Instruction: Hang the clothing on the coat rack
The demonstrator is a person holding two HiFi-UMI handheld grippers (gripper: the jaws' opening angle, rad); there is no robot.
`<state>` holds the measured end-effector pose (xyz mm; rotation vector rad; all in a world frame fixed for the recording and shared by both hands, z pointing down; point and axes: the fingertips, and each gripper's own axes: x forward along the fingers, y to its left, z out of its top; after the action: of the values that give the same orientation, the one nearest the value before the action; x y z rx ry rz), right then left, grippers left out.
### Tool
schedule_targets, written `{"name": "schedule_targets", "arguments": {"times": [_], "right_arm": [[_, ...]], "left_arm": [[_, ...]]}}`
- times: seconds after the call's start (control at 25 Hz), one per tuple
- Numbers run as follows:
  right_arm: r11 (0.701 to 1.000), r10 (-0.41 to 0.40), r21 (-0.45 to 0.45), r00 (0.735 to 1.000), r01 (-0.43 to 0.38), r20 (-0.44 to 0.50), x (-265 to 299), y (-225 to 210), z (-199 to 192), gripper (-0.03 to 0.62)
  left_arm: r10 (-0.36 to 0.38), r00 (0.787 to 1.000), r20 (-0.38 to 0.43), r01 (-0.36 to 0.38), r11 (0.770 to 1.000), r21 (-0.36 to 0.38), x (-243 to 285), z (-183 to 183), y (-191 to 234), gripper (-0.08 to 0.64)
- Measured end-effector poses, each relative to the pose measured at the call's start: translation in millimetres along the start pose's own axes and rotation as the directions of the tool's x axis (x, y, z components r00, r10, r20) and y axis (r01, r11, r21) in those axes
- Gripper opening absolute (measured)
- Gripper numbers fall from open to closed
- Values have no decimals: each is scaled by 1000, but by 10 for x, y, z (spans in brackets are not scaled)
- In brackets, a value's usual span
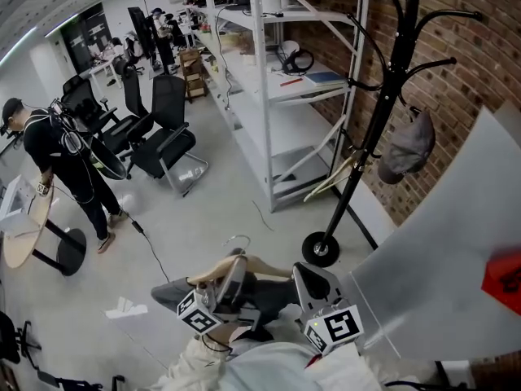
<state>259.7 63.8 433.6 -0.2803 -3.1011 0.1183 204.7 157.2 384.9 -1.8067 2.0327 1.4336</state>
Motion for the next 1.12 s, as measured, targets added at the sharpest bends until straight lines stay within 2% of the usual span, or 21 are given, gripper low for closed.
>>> {"name": "schedule_targets", "arguments": {"times": [0.6,0.8,1.12], "right_arm": [[999,-42,-9,999,43,20,1124,153,89,23],[998,-56,-1,998,56,22,1402,231,40,23],[999,-51,2,999,51,7,1808,119,35,23]], "left_arm": [[-45,999,-26,45,999,-9,157,760,739,103],[-61,997,-50,61,998,-7,164,897,926,103],[-42,998,-45,41,999,-10,289,1072,1290,103]]}}
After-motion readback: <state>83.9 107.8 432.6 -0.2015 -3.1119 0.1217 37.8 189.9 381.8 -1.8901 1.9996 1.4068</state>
